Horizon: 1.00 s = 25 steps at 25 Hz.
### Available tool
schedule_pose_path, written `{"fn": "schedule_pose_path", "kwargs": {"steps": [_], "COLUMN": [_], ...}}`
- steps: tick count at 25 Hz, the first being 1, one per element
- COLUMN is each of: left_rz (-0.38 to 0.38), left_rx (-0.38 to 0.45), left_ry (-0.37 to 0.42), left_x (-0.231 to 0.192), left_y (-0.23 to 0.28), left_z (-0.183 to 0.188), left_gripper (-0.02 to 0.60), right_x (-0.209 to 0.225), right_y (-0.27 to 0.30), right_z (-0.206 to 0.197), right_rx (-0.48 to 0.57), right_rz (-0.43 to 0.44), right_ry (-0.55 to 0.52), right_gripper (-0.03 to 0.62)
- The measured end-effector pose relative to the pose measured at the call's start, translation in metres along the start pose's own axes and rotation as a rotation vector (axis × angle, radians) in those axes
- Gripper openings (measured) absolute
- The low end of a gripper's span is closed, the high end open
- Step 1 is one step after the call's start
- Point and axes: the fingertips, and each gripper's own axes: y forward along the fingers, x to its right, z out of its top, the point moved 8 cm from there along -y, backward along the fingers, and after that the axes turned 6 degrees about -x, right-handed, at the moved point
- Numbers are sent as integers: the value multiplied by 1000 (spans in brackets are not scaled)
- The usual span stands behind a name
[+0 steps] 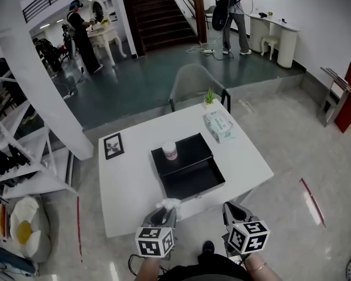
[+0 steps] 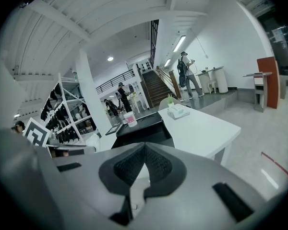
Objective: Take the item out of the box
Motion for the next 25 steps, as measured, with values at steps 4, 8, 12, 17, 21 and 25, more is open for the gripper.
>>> {"fn": "schedule_pose_path", "kwargs": {"steps": [4,8,12,17,21,25], "left_rz": [2,4,4,10,12,13], "left_rx": [0,4,8,13,13,14], "left_ry": [-13,-22,-37,-39,-40,-38], "left_x": [0,0,0,-2,-2,-3], "left_y": [0,4,6,9,11,15], "left_z": [-3,-3,-1,3,7,11], "left_gripper": [97,97,97,97,97,97], "right_x": [1,3,4,5,5,6], "right_y": [2,5,6,9,13,16], "right_z": [1,2,3,6,9,10], "right_rx": [-1,-9,-16,-18,-21,-25], "right_rz": [-9,-8,-7,-3,4,8], "right_ry": [-10,-21,-33,-44,-49,-53], "right_gripper": [0,0,0,0,0,0]}}
